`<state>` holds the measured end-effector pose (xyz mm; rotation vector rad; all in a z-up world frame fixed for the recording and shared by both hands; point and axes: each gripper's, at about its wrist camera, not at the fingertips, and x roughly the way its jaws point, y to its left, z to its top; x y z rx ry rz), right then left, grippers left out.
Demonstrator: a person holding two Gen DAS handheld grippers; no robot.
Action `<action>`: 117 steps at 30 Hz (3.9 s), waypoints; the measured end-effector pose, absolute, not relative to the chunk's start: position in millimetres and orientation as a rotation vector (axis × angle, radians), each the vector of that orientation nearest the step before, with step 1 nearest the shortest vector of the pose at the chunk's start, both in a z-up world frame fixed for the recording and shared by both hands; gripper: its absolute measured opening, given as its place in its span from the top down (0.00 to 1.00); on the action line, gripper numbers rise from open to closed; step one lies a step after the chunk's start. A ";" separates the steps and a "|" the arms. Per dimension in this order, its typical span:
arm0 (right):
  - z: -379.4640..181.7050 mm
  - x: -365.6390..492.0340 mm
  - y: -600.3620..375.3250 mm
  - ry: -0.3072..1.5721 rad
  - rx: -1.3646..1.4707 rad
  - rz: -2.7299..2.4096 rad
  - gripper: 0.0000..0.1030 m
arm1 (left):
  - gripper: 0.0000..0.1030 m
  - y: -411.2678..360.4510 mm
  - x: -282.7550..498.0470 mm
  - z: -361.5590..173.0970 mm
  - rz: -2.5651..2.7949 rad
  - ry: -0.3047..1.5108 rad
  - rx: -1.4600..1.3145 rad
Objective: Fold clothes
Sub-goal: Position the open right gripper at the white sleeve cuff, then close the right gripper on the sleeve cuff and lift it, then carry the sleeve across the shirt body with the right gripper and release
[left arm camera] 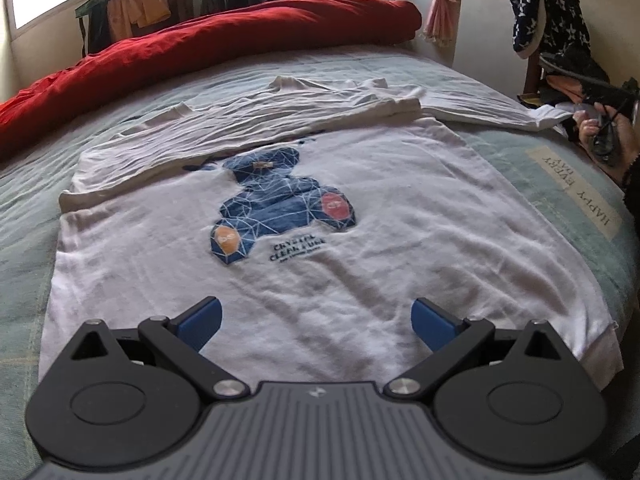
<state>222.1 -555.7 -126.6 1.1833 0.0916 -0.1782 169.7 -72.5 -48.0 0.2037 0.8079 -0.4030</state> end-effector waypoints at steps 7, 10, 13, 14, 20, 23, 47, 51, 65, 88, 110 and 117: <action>-101.2 229.7 -541.9 0.084 1.185 -0.096 0.00 | 0.02 -64.6 170.7 -45.0 -0.398 0.789 0.208; -87.3 235.9 -532.3 0.093 1.169 -0.065 0.00 | 0.02 -58.5 169.5 -44.7 -0.398 0.784 0.197; -72.8 245.1 -521.8 0.110 1.145 -0.045 0.00 | 0.02 -51.5 168.7 -43.6 -0.396 0.777 0.194; -68.4 248.3 -518.0 0.116 1.140 -0.037 0.00 | 0.02 -48.9 168.5 -43.2 -0.395 0.775 0.192; -42.8 269.2 -489.3 0.155 1.109 0.021 0.00 | 0.02 -32.1 166.4 -44.4 -0.392 0.776 0.200; -32.2 280.1 -470.3 0.180 1.097 0.059 0.00 | 0.02 -24.1 166.2 -47.5 -0.387 0.789 0.221; 19.4 366.0 -328.4 0.499 0.874 0.245 0.00 | 0.02 9.9 165.0 -39.3 -0.571 0.793 0.311; 26.0 378.8 -313.4 0.527 0.842 0.279 0.00 | 0.02 11.8 168.3 -35.6 -0.563 0.772 0.318; 61.2 410.8 -251.8 0.584 0.716 0.388 0.00 | 0.02 19.8 167.9 -30.5 -0.567 0.746 0.293; 20.5 442.4 -75.3 0.926 0.074 0.533 0.00 | 0.02 39.6 159.0 -41.4 -0.542 0.770 0.259; -12.6 407.8 -107.8 1.039 0.243 0.414 0.00 | 0.02 43.0 149.2 -40.1 -0.547 0.756 0.235; 0.6 419.7 -91.0 0.920 0.264 0.493 0.00 | 0.02 43.0 144.6 -34.0 -0.563 0.739 0.221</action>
